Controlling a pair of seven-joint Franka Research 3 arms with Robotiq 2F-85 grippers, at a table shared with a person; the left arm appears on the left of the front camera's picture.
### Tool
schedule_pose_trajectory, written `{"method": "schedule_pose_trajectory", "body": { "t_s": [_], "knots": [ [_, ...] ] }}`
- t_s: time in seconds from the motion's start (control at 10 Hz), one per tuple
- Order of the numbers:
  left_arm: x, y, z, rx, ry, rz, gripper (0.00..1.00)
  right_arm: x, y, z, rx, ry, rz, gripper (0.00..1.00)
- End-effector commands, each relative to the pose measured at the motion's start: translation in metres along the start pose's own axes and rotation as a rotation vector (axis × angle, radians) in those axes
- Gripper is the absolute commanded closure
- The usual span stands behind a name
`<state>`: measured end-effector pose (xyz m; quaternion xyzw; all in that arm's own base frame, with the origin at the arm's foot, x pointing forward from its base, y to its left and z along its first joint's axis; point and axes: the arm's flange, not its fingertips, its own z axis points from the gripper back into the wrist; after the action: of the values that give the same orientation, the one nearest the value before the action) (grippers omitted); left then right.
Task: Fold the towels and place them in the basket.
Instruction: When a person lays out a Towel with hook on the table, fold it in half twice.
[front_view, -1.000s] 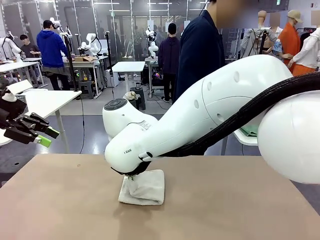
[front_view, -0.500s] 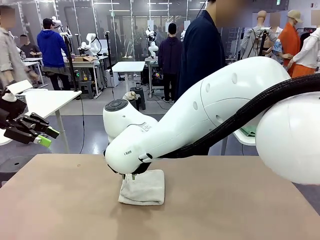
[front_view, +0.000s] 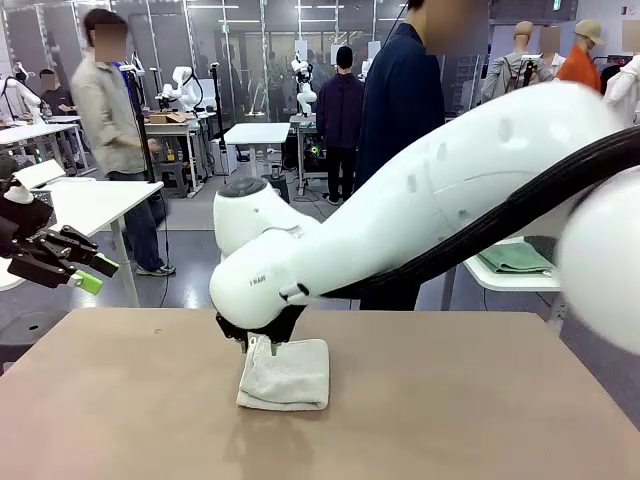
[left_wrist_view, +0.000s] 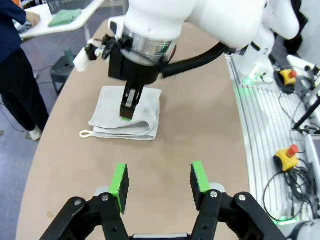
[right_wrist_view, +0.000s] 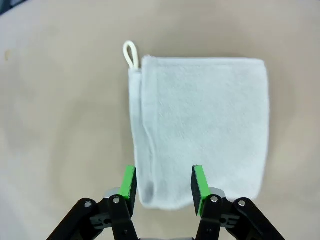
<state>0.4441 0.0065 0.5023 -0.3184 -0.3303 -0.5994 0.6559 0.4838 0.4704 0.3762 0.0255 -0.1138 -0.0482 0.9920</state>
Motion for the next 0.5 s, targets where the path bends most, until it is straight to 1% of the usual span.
{"method": "schedule_pose_trajectory", "body": {
  "t_s": [0.0,0.1,0.2,0.4],
  "knots": [
    [0.001,0.0,0.001,-0.001,-0.006,-0.003,0.36,-0.01,-0.045,0.042,0.0,0.065,0.101,0.44],
    [0.001,0.0,0.001,-0.001,-0.006,-0.003,0.36,-0.011,-0.063,0.058,0.009,0.096,0.144,0.44],
    [0.001,0.0,0.001,-0.001,-0.006,-0.003,0.36,-0.011,-0.08,0.074,0.027,0.081,0.146,0.44],
    [0.001,0.0,0.001,-0.001,-0.006,-0.003,0.36,-0.005,-0.111,0.101,0.074,0.029,0.097,0.44]
  ]
}}
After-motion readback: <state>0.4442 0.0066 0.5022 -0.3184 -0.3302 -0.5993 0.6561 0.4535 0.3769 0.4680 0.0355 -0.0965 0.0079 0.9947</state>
